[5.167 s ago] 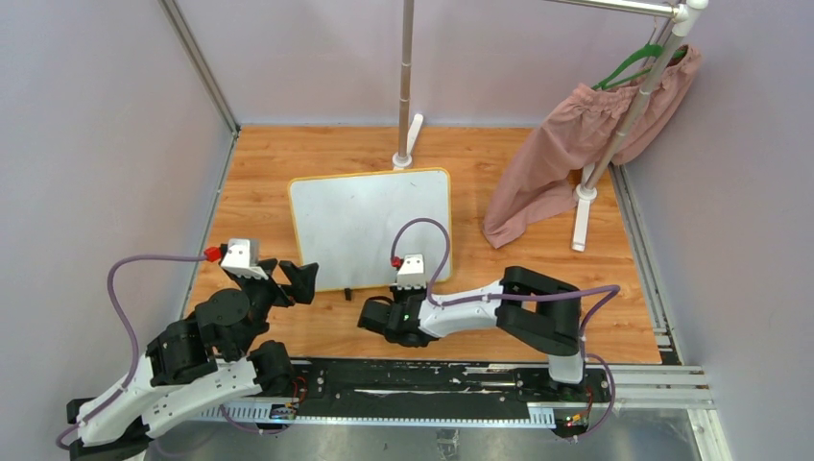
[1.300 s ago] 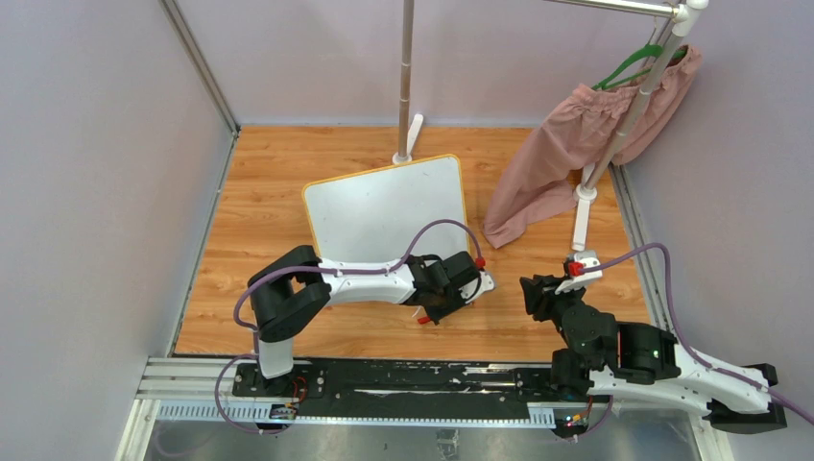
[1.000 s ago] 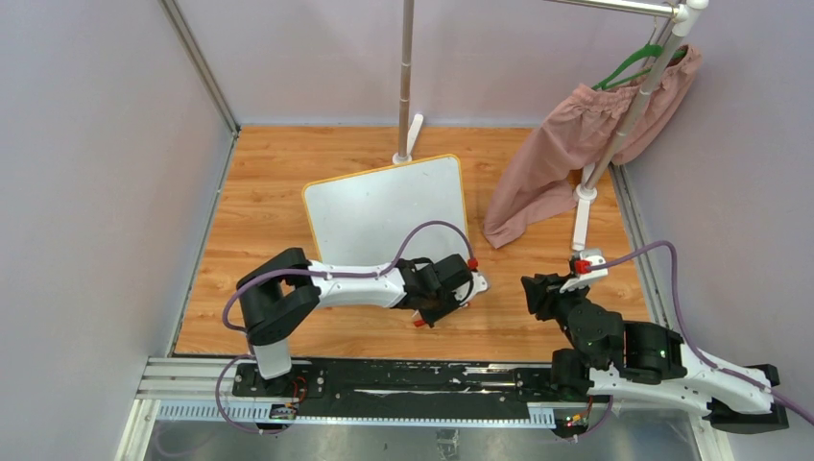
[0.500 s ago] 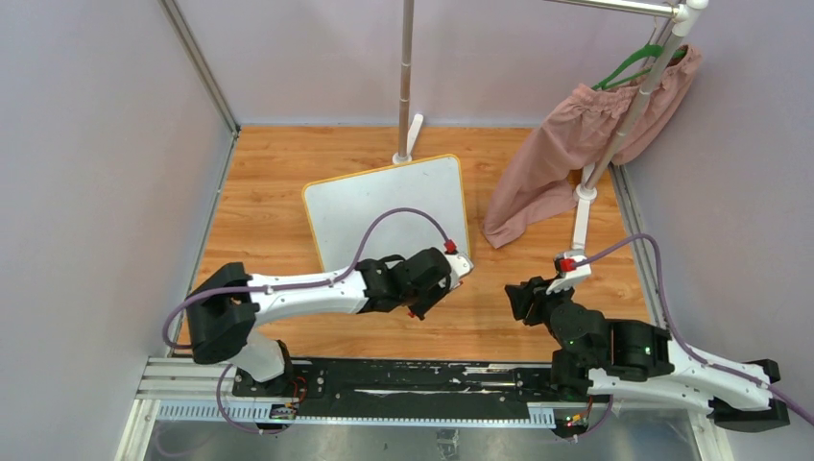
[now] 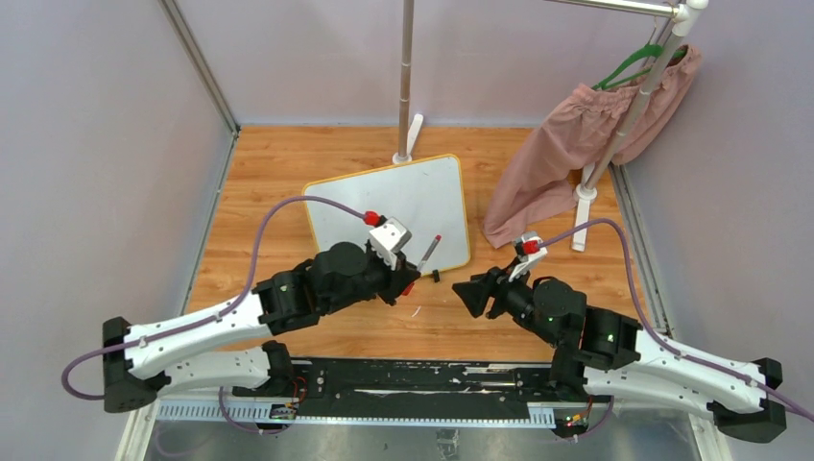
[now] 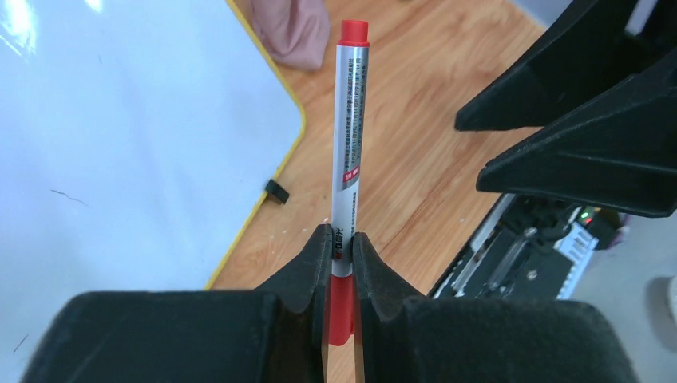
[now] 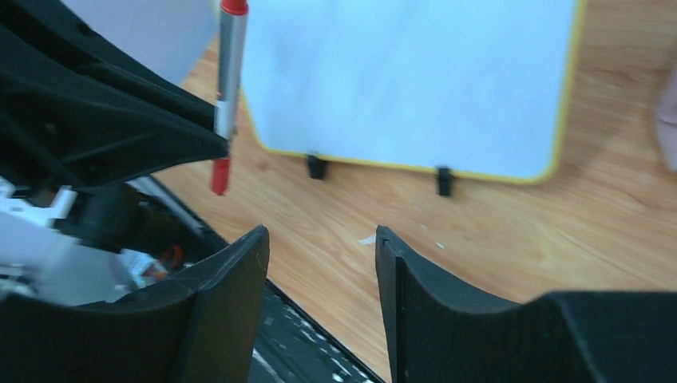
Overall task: Write a sentence on the whiteboard
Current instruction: Open the whiteboard marker at the center of the board.
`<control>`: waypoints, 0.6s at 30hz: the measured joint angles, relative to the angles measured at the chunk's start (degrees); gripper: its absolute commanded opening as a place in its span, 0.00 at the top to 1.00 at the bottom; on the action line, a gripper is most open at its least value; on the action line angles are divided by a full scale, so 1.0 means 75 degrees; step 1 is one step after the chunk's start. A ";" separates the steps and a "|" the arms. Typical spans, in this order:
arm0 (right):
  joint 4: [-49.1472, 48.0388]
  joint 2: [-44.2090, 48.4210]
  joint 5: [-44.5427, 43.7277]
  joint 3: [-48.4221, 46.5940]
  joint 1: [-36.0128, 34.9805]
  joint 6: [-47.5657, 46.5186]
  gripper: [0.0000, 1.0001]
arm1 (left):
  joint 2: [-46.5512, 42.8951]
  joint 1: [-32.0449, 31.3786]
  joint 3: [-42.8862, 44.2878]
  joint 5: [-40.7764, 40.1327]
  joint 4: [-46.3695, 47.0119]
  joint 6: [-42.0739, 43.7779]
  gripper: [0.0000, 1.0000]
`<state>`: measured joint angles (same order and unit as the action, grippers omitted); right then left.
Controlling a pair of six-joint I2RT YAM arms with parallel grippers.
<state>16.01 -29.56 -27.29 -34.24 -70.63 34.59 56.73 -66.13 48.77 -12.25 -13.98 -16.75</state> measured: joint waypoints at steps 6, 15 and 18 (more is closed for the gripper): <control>-0.1976 -0.0350 0.1174 -0.0099 0.0105 -0.0274 0.39 | -0.1247 0.0000 -0.0364 0.0224 0.0501 -0.0265 1.00; -0.3273 -0.1894 0.1955 -0.1233 0.0125 -0.0799 0.38 | -0.1996 0.0000 -0.0638 0.0606 0.0822 -0.0376 1.00; -0.3395 -0.2209 0.1926 -0.1507 0.0125 -0.0909 0.39 | -0.2203 0.0000 -0.0734 0.0662 0.0877 -0.0379 1.00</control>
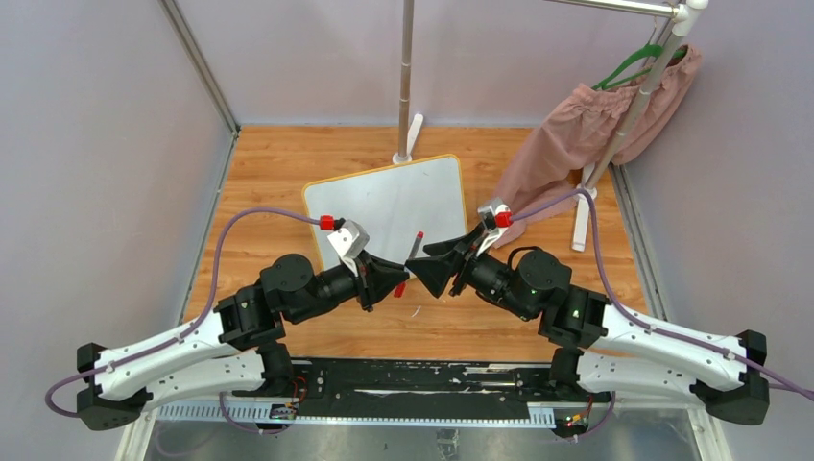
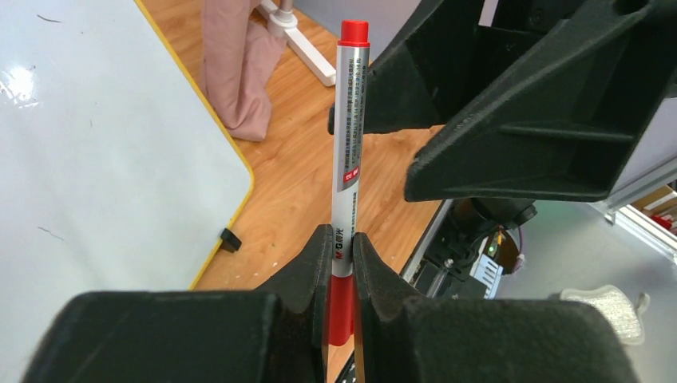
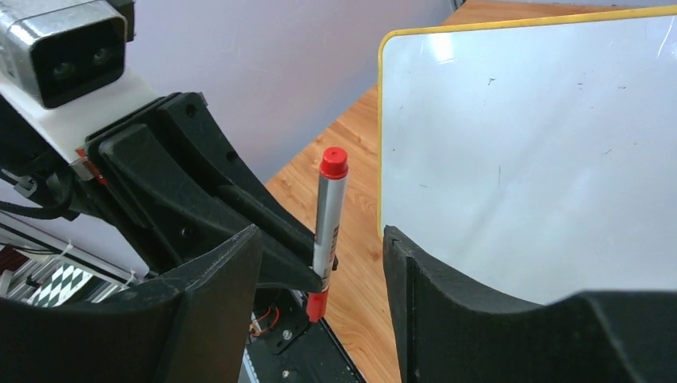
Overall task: Write a sentence on the whiteboard
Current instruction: Open the whiteboard marker at the center of the board.
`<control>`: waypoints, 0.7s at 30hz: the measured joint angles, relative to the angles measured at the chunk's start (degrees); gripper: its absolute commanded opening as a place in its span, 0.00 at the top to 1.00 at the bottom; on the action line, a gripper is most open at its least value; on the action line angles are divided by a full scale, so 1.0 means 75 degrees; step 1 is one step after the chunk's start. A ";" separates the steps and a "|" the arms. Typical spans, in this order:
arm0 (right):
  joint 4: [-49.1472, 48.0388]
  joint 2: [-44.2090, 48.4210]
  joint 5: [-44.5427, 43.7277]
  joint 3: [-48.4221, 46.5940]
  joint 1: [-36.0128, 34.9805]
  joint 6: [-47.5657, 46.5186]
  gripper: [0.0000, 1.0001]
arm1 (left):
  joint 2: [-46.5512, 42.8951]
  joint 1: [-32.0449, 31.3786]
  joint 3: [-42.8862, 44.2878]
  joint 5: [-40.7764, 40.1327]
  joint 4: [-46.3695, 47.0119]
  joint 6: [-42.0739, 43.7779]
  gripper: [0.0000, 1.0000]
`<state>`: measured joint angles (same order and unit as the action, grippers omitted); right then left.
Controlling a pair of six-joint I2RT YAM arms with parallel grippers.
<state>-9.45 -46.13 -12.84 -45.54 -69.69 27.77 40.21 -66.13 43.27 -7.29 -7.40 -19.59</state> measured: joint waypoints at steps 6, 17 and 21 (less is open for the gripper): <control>-0.0085 -0.0510 -0.0038 -0.0181 0.0050 -0.0061 0.47 | -0.0268 0.0000 -0.0044 0.0044 0.0003 0.0003 1.00; -0.0402 -0.0938 0.0746 -0.0268 0.0443 0.0361 0.76 | -0.0484 0.0000 -0.0248 0.0006 0.0015 0.0009 1.00; -0.0545 -0.1099 0.1052 -0.0382 0.0501 0.0478 1.00 | -0.0498 0.0000 -0.0254 -0.0032 0.0015 0.0012 0.96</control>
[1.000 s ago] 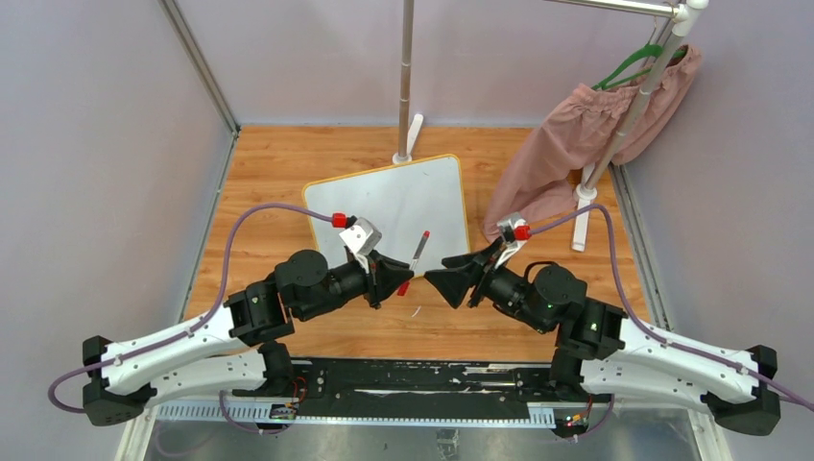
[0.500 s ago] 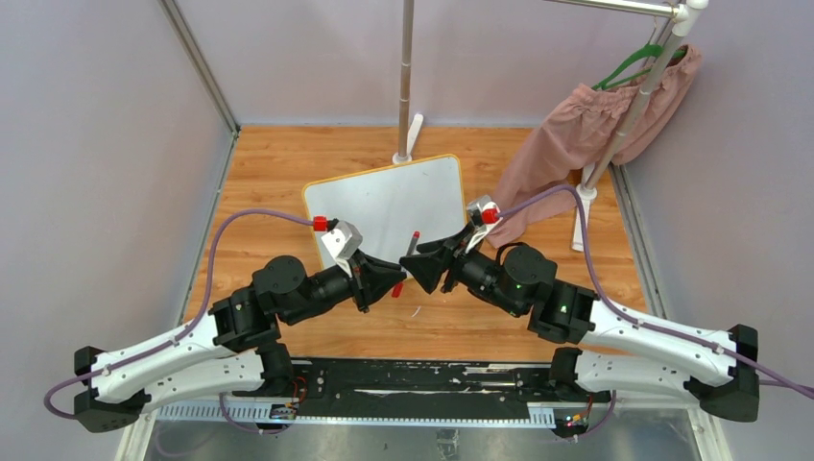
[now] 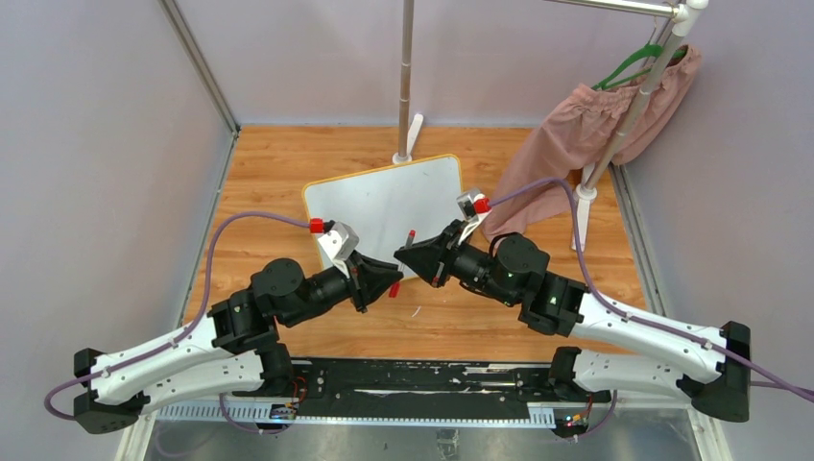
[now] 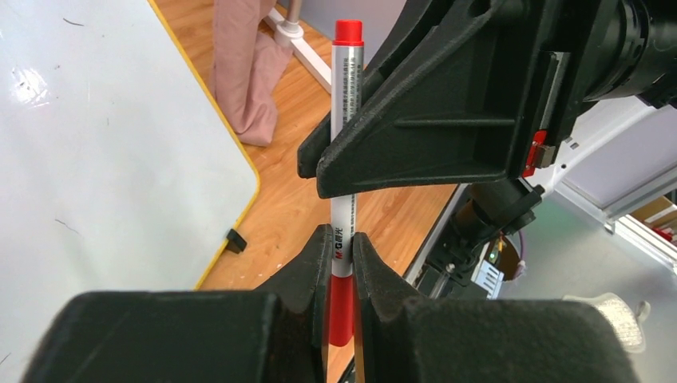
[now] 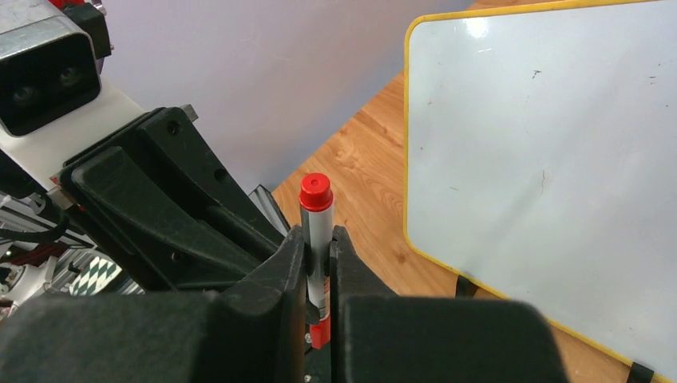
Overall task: Write a sentence on the whiteboard
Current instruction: Open the whiteboard marker at the center of the board.
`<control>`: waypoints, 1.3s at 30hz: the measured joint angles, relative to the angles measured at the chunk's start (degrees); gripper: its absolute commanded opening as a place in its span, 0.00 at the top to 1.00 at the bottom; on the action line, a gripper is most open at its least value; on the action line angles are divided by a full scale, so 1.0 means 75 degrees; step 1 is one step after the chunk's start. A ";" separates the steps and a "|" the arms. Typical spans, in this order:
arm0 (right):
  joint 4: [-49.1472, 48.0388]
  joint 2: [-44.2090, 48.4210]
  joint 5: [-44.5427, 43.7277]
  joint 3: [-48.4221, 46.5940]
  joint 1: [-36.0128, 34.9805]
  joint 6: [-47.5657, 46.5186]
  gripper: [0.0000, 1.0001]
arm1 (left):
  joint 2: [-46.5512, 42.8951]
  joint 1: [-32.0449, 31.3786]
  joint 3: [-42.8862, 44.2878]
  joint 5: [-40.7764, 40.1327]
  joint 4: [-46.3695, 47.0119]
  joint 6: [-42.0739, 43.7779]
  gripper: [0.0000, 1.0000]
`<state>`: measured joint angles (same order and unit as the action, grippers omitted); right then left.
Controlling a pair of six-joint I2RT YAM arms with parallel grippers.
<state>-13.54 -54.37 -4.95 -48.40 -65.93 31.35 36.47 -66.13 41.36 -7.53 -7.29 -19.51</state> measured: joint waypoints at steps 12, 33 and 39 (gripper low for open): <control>-0.0026 0.1023 -0.0117 0.0195 0.0052 -0.0391 1.00 | -0.0411 0.0000 -0.0417 0.0146 -0.0006 0.0201 0.14; -0.0796 0.1093 0.0210 0.0667 0.0064 -0.0332 1.00 | 0.0262 0.0000 -0.0656 0.1693 0.1154 0.0140 0.74; -0.0799 0.1110 0.0463 0.0664 0.0064 -0.0303 0.64 | 0.0230 0.0000 -0.0656 0.1629 0.1119 0.0108 1.00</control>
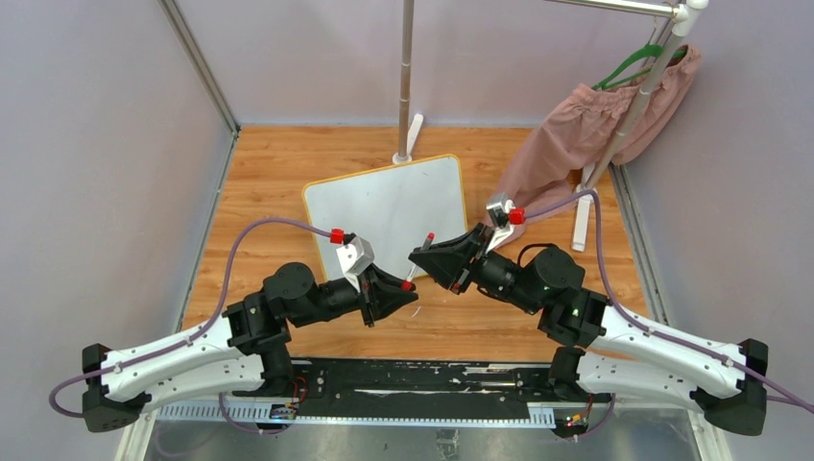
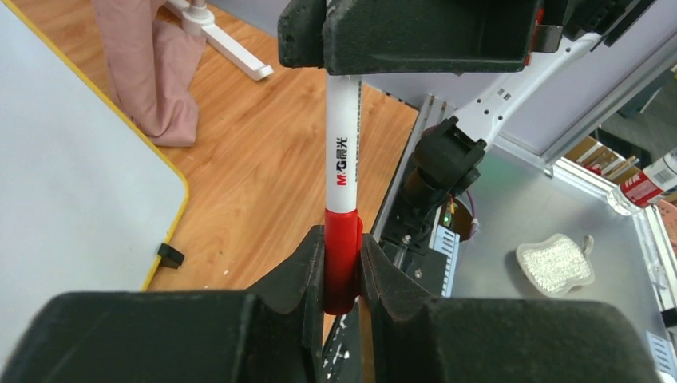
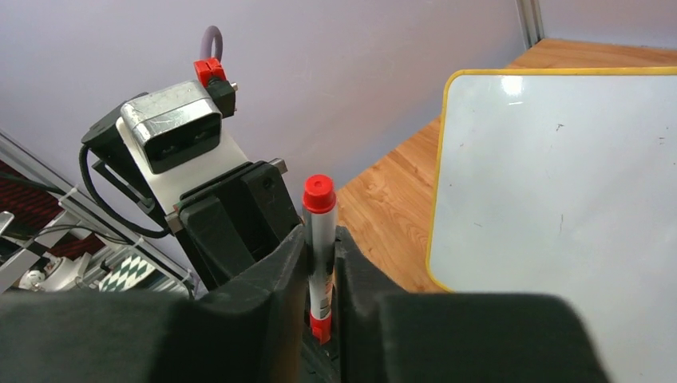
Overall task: Write a sentence on the whiteboard
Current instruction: Open the whiteboard marker at the center of the board.
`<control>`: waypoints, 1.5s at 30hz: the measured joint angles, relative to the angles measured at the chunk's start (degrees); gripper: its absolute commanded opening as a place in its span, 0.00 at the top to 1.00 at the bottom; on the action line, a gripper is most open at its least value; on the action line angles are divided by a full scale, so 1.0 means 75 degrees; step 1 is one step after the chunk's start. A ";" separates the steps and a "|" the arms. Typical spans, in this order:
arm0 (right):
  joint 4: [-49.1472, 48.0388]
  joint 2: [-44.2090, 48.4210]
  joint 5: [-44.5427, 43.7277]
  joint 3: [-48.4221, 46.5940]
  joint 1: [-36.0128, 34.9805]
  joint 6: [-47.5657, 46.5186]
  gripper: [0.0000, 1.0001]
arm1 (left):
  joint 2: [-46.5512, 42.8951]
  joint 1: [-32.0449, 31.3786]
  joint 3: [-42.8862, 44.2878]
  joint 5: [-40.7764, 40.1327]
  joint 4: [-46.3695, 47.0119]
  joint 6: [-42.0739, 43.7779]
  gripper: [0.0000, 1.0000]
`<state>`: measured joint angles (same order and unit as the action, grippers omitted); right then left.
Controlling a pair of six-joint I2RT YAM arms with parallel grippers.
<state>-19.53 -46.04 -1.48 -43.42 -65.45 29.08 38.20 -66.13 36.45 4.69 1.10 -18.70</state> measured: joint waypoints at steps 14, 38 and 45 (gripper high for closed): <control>0.1163 -0.0017 0.0460 -0.0090 0.0000 -0.0023 0.48 | -0.0245 0.0000 0.0000 -0.0134 -0.0070 0.0029 1.00; 0.0460 -0.0079 -0.0070 0.0102 -0.0038 0.0315 1.00 | -0.0111 0.0006 -0.0221 -0.0134 0.0294 -0.0050 1.00; 0.0970 0.0880 -0.1172 0.0128 0.0405 -0.0067 1.00 | -0.0294 -0.0015 -0.0813 -0.0184 -0.0117 -0.0230 1.00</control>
<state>-12.25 -39.44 -10.26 -42.46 -62.41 28.58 35.99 -66.24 30.35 3.31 0.23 -20.43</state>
